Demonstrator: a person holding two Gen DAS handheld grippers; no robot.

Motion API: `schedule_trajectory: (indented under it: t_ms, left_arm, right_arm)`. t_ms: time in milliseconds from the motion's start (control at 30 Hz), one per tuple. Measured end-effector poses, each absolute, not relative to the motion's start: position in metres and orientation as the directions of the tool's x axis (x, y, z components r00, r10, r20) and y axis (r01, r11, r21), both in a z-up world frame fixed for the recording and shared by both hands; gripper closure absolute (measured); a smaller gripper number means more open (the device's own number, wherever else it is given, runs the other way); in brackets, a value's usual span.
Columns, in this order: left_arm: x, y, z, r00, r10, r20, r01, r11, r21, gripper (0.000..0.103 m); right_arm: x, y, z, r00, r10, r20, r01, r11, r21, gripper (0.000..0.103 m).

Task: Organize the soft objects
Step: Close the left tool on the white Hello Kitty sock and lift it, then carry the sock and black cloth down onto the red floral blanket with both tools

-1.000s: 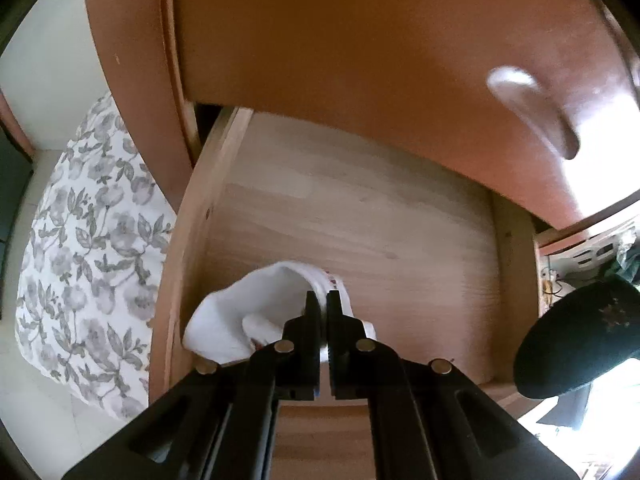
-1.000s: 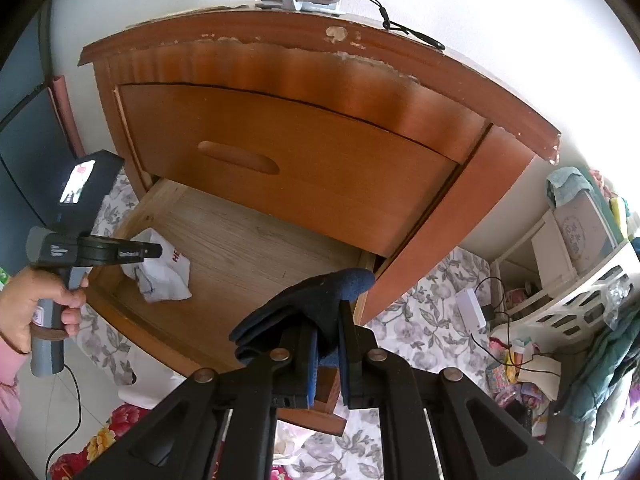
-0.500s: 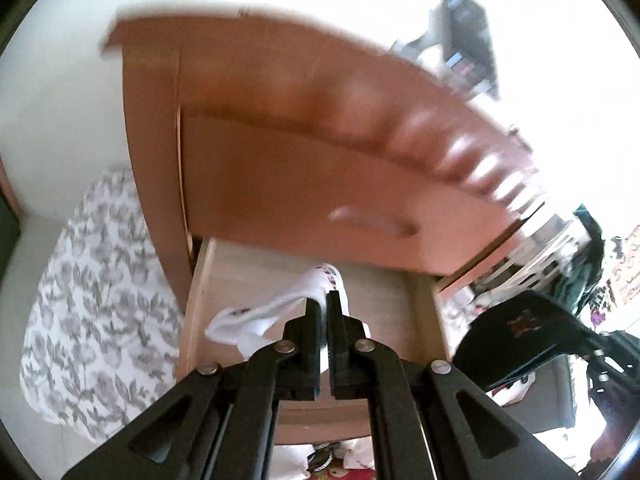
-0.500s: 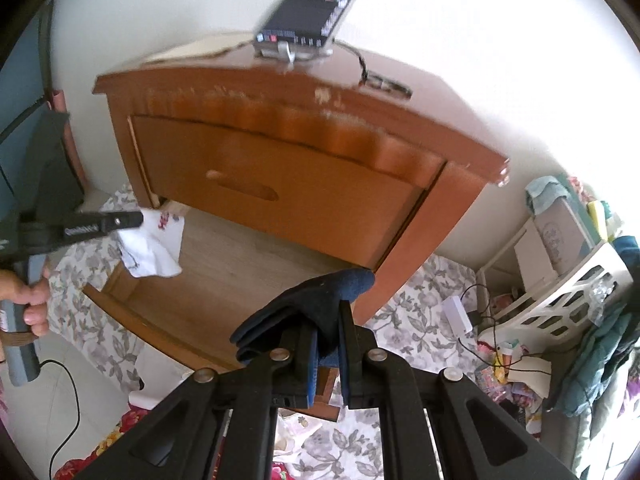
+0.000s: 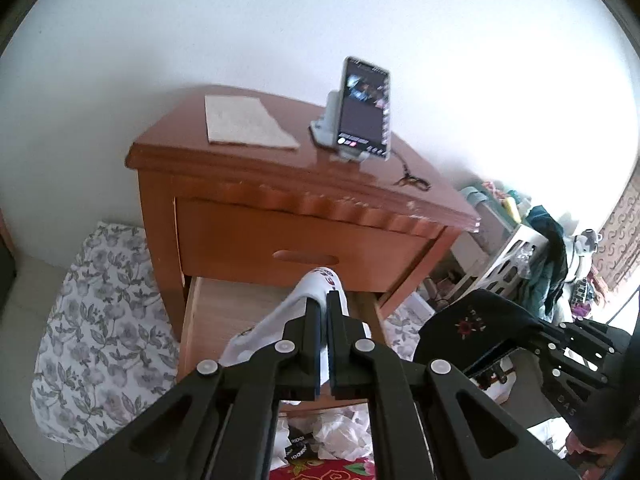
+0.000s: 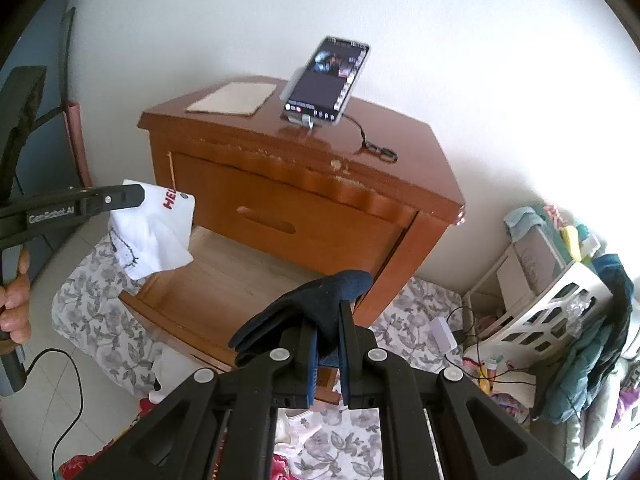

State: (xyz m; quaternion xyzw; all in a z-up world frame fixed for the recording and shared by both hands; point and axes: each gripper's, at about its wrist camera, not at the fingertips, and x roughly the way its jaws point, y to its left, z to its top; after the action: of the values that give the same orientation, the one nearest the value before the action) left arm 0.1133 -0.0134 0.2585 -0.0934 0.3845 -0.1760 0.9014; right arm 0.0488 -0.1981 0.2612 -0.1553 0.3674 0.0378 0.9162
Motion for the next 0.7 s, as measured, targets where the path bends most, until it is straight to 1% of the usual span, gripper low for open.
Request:
schedule_trajectory:
  t_ms: [133, 400, 700]
  left_arm:
    - [0.095, -0.012, 0.277, 0.653, -0.405, -0.639, 0.263, 0.914, -0.310, 0.101]
    - [0.067, -0.009, 0.291, 0.655, -0.436, -0.617, 0.291, 0.899, -0.327, 0.101]
    - [0.038, -0.003, 0.297, 0.670, -0.447, -0.593, 0.324, 0.894, -0.308, 0.101]
  right_arm:
    - [0.035, -0.195, 0.275, 0.745, -0.041, -0.666, -0.182, 0.948, -0.262, 0.094]
    - [0.001, -0.188, 0.297, 0.777, -0.028, -0.629, -0.185, 0.945, -0.270, 0.094]
    - [-0.024, -0.182, 0.295, 0.781, -0.001, -0.624, -0.207, 0.943, -0.260, 0.094]
